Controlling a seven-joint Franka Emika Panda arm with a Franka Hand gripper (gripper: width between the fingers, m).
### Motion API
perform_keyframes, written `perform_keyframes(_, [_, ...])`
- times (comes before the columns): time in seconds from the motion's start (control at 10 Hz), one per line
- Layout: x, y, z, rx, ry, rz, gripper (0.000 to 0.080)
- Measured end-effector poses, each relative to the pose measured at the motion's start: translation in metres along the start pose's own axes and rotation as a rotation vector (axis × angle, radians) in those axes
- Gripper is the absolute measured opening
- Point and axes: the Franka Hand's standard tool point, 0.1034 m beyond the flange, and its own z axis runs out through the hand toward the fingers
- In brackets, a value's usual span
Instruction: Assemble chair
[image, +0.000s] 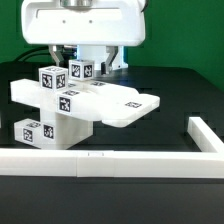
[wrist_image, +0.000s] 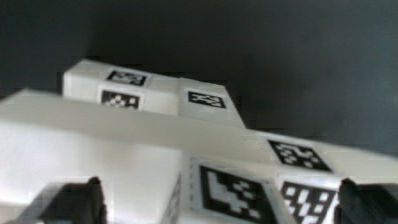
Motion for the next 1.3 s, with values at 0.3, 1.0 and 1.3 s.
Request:
perform_keyframes(0.3, [0.0006, 0.0022, 0.0005, -0.001, 0.0, -0.297, 0.0649])
perform_keyframes(1.0, [0.0069, 0.002, -0.0036, -0.029, -0.019, -0.718, 0.0649])
perform_keyframes(1.3, [0.0067, 0.002, -0.0032, -0.029, -0.02, -0.709, 0.0376])
